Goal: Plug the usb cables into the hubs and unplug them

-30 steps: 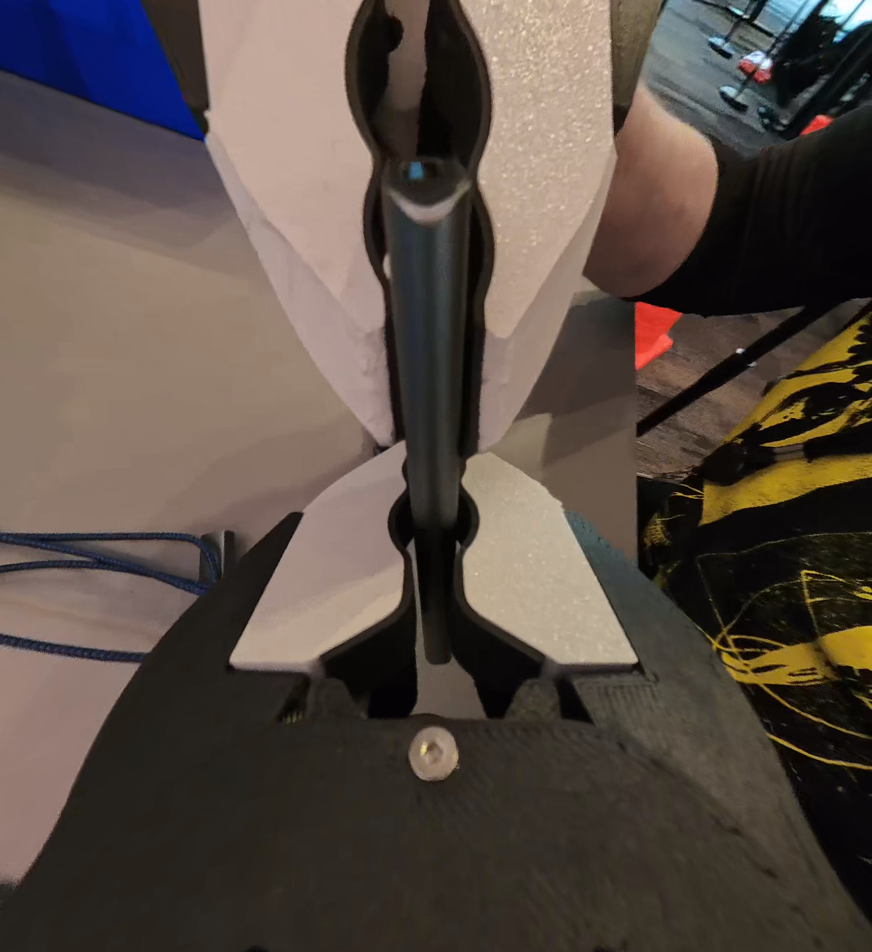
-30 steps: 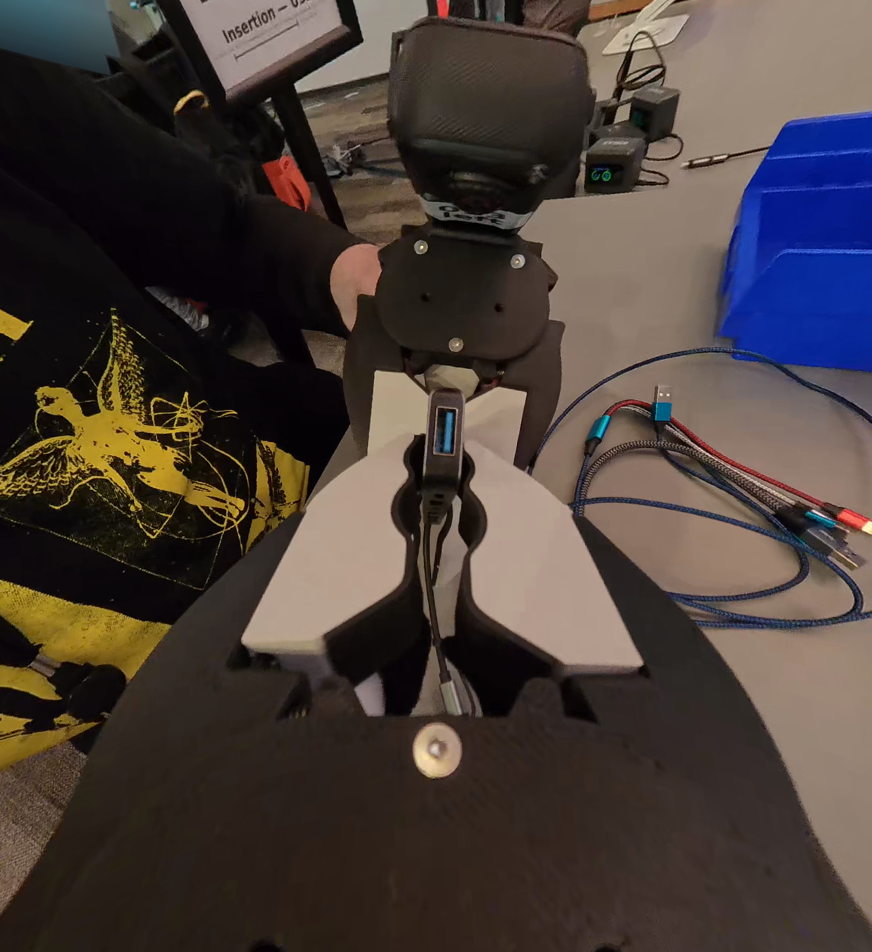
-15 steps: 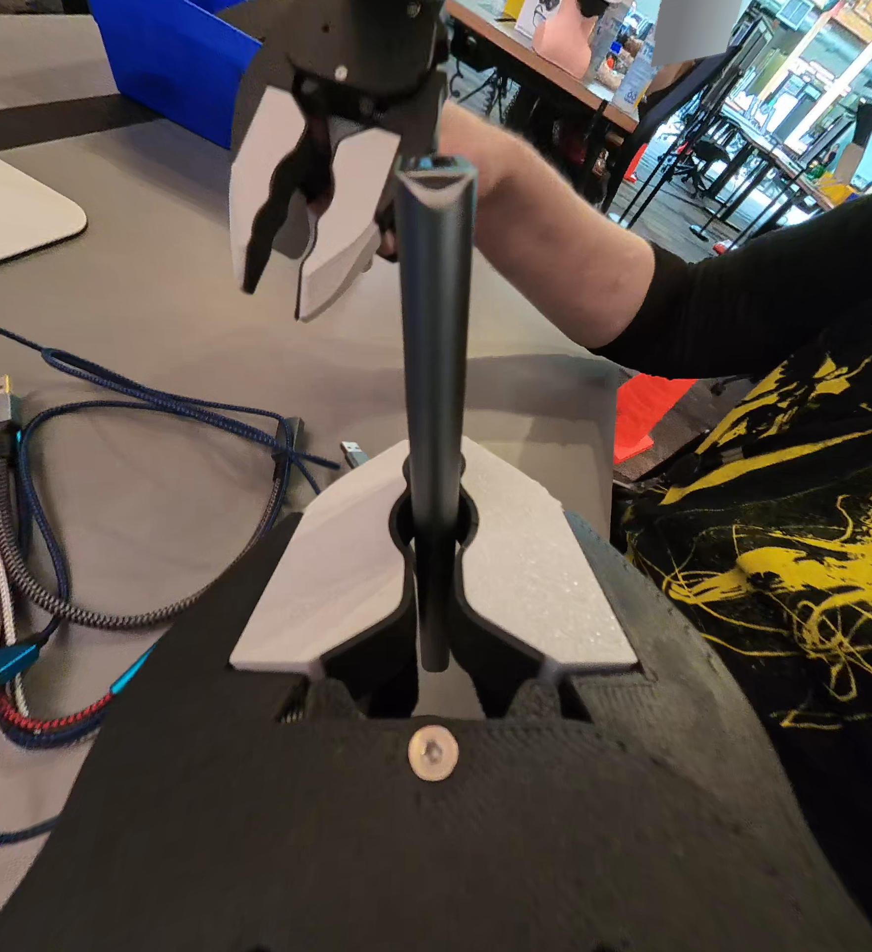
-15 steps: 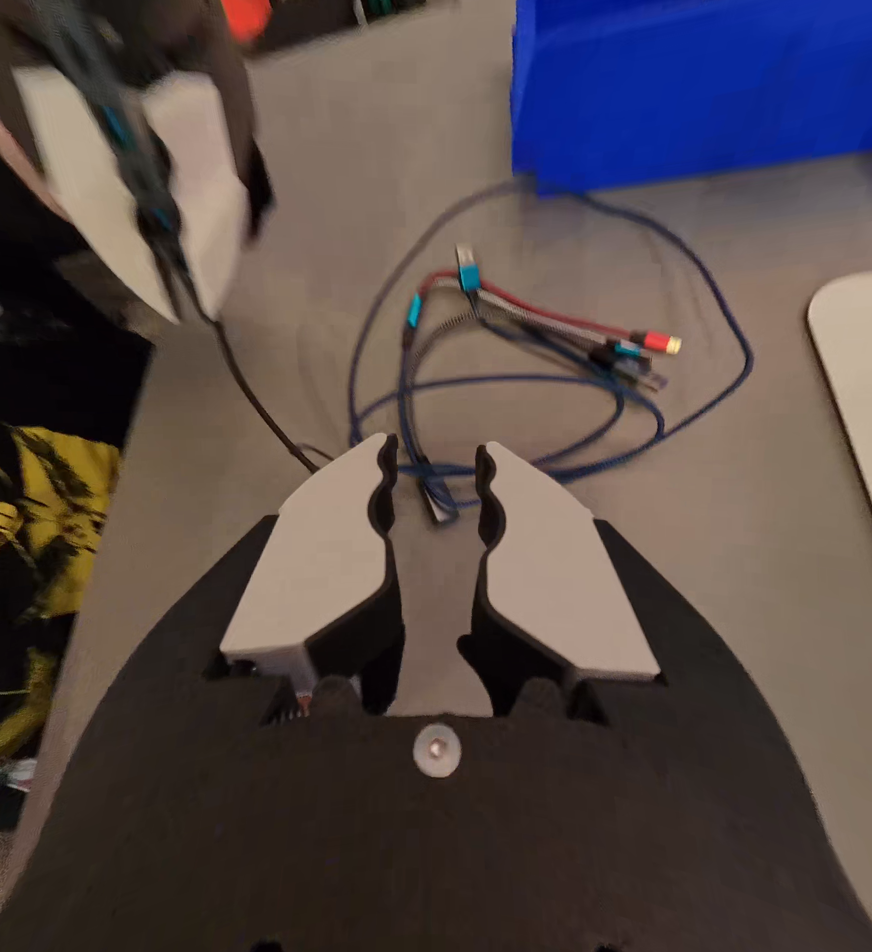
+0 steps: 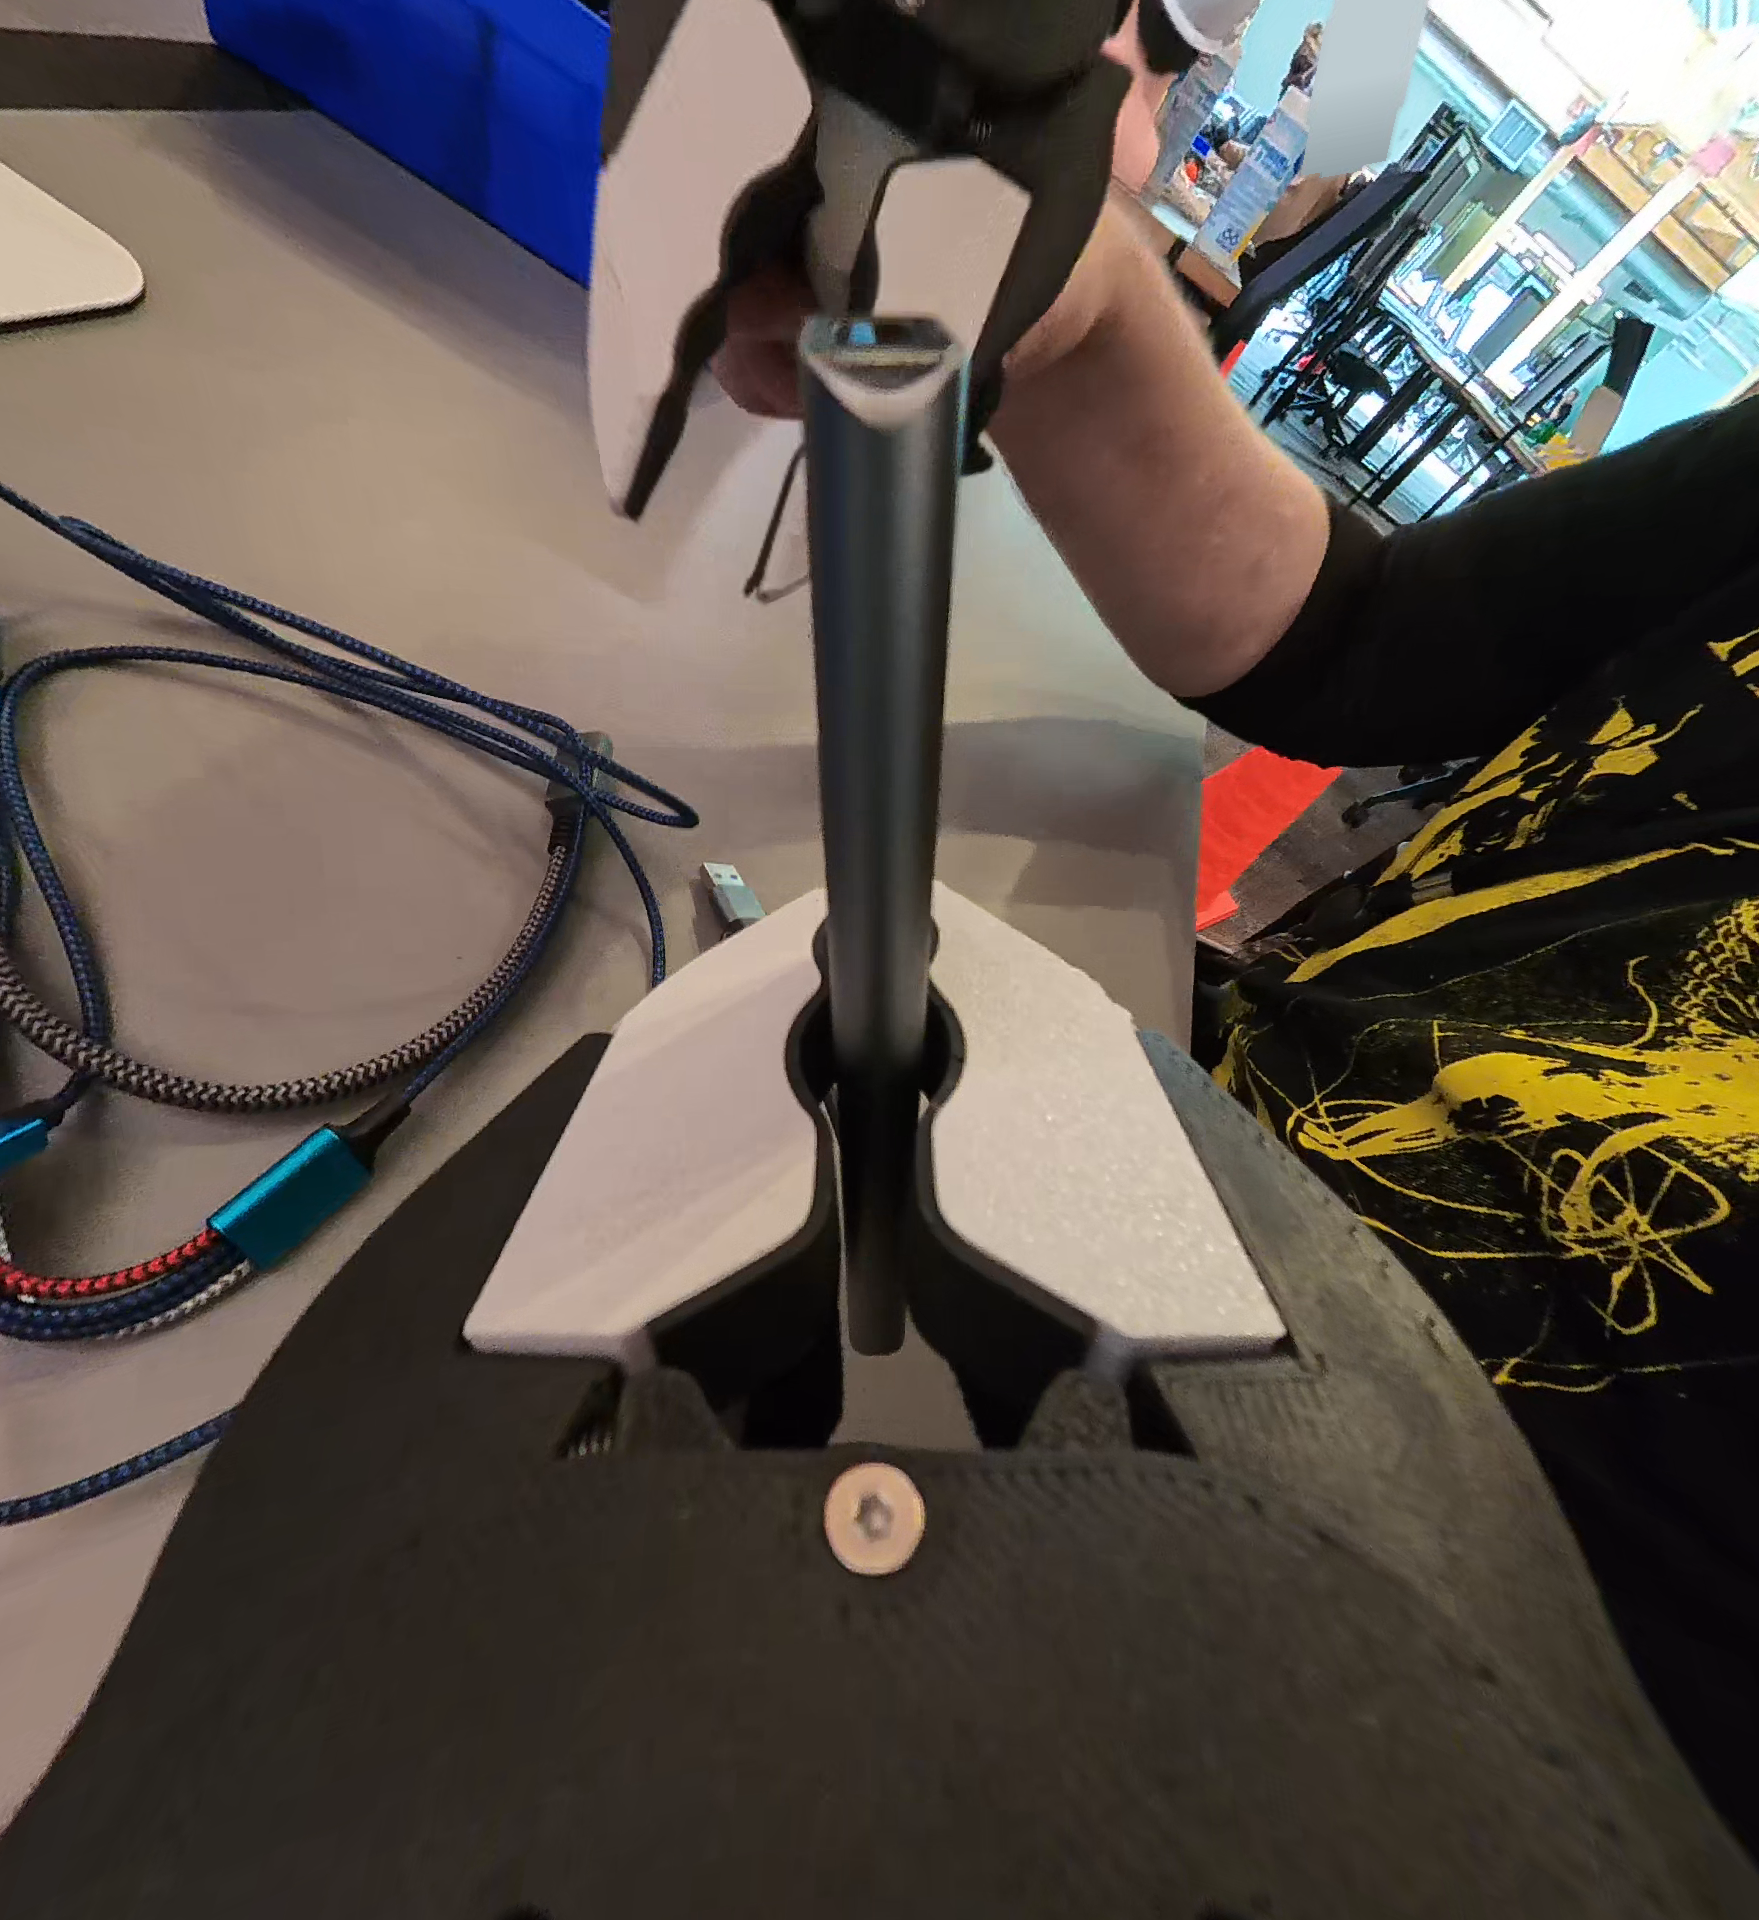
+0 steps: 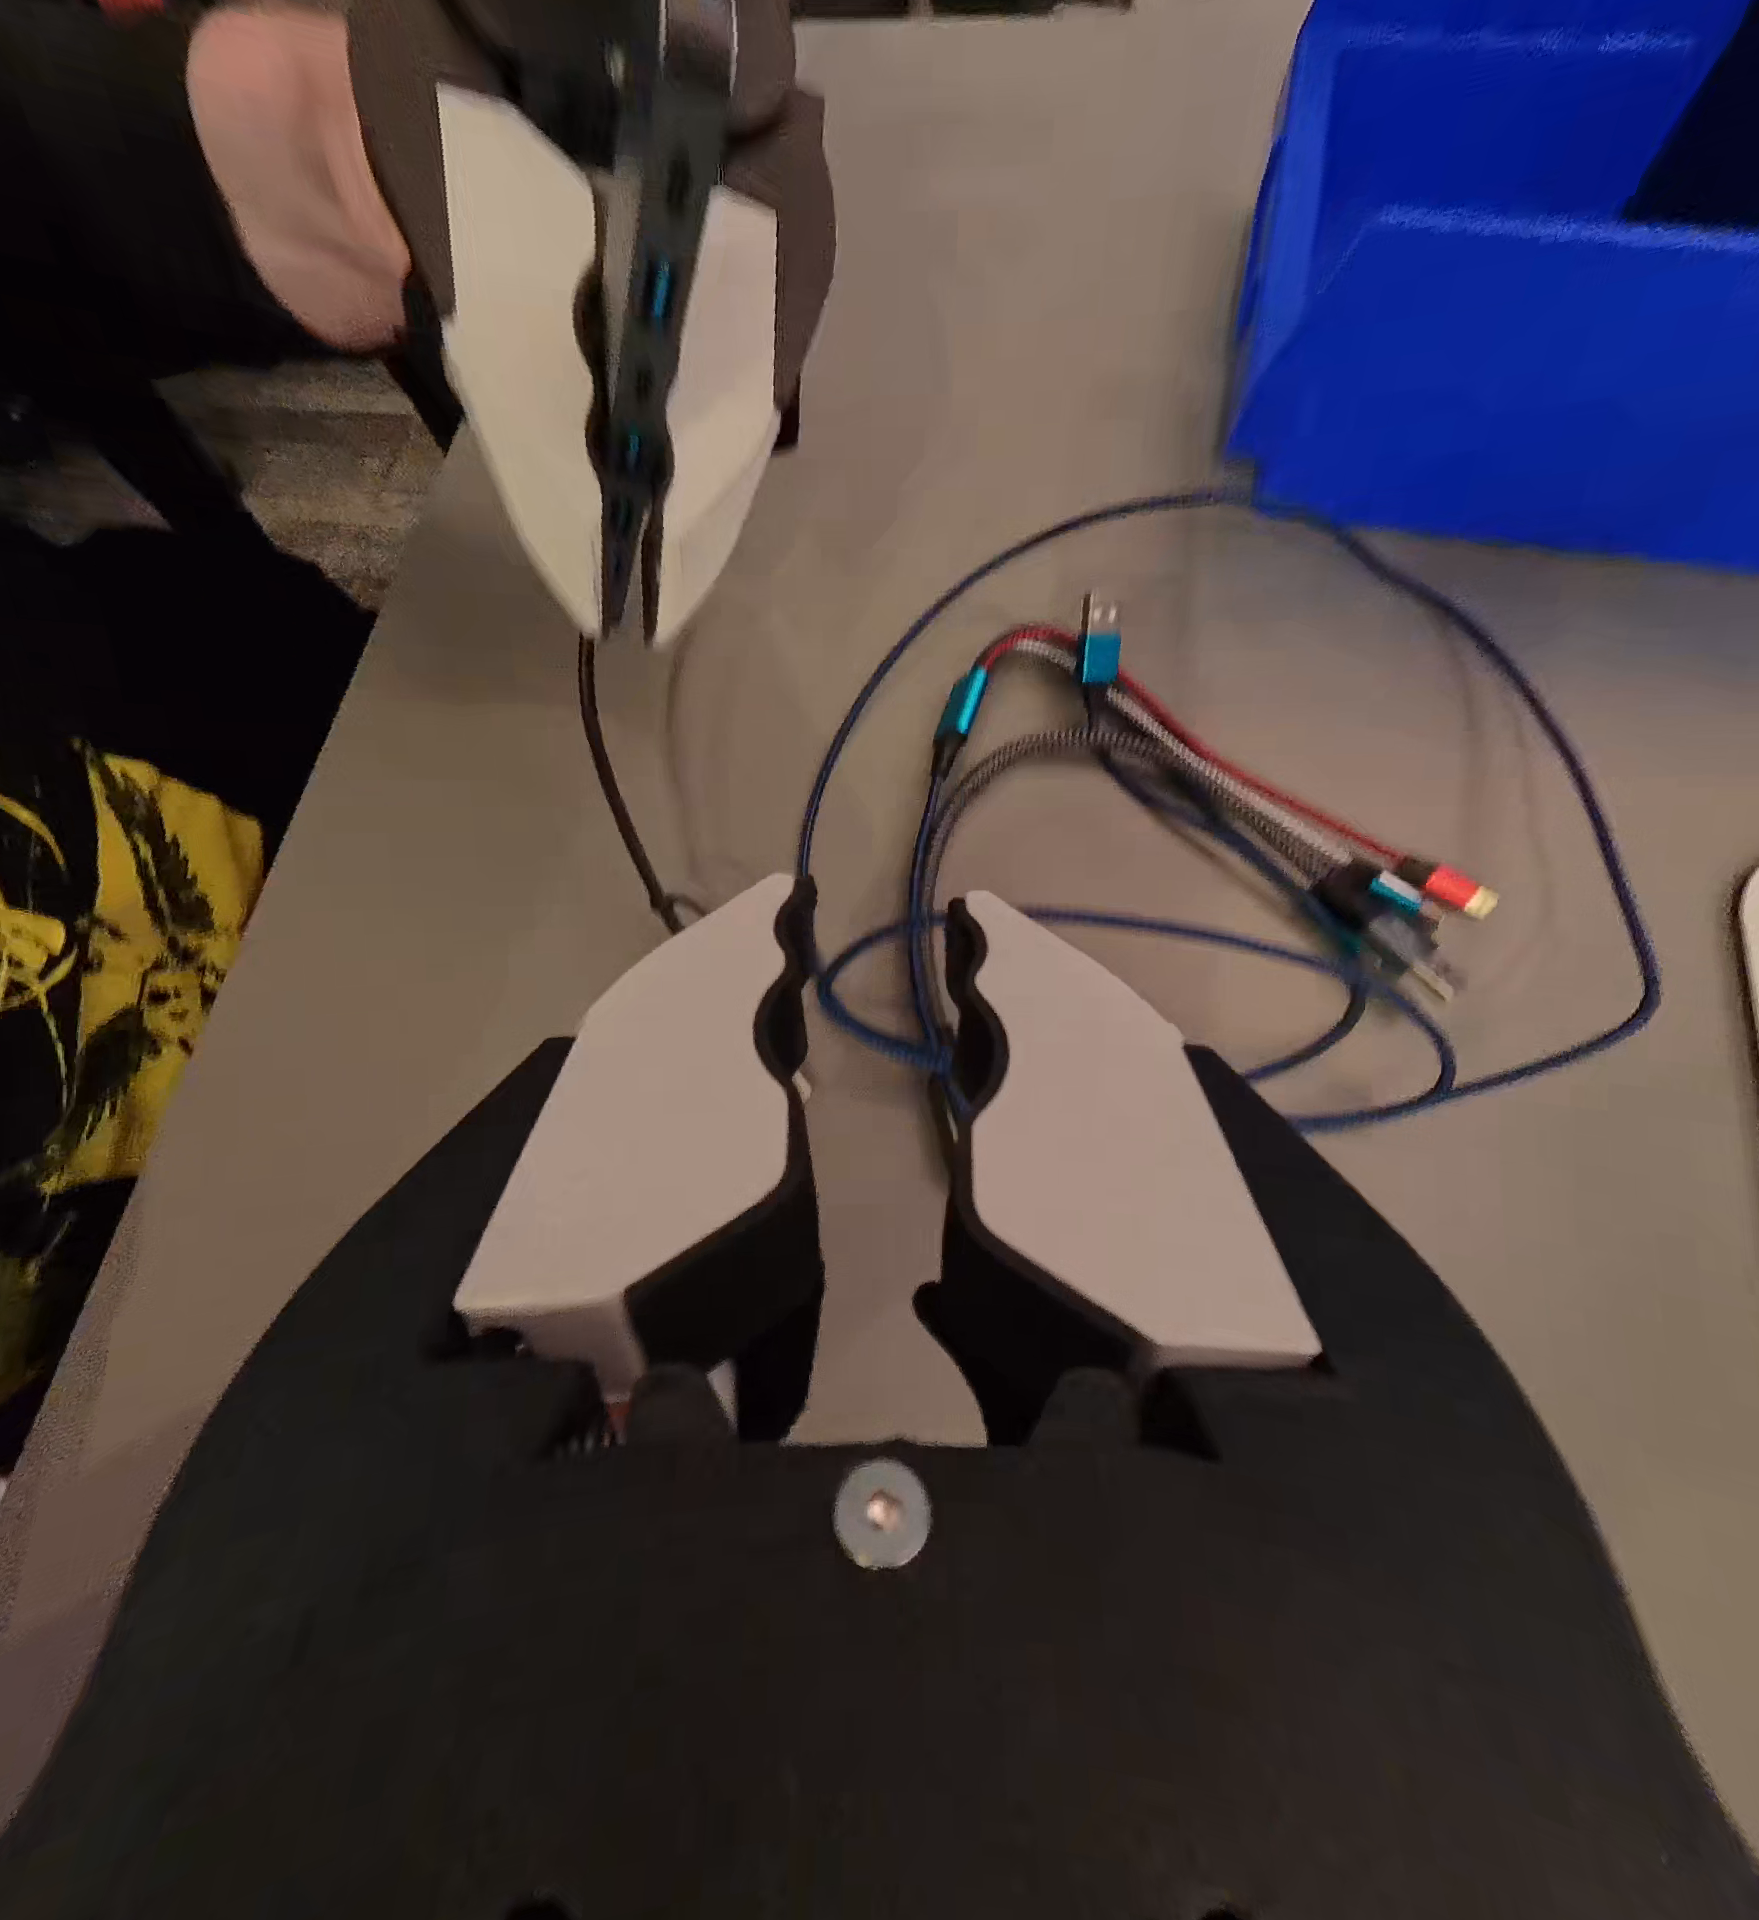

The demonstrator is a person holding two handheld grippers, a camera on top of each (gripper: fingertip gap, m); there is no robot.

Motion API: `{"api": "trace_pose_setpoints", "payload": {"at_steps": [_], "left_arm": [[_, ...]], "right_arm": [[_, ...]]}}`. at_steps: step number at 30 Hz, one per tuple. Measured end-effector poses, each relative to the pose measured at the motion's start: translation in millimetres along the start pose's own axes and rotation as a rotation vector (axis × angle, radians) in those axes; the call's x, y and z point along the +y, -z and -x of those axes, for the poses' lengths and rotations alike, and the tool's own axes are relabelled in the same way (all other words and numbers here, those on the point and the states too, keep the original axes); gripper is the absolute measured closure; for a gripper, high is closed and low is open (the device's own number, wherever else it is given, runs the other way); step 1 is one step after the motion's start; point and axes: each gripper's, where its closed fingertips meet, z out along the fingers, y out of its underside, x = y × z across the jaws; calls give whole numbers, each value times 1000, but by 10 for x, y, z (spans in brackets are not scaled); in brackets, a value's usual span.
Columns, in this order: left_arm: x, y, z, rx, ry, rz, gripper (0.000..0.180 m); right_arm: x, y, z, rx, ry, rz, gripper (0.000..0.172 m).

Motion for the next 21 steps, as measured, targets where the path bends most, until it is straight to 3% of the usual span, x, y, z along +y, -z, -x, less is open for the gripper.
{"api": "trace_pose_setpoints", "payload": {"at_steps": [7, 13, 18, 21], "left_arm": [[59, 74, -7, -3, -3, 18, 171], [85, 179, 60, 2, 16, 4, 171], [104, 238, 126, 10, 39, -14, 172], [105, 259, 144, 13, 45, -23, 172]], "right_arm": [[-295, -720, -362, 53, 87, 135, 149], [-54, -1348, -625, 92, 100, 314, 148], [67, -1571, -699, 160, 152, 389, 158], [63, -1643, -720, 173, 144, 376, 155]]}}
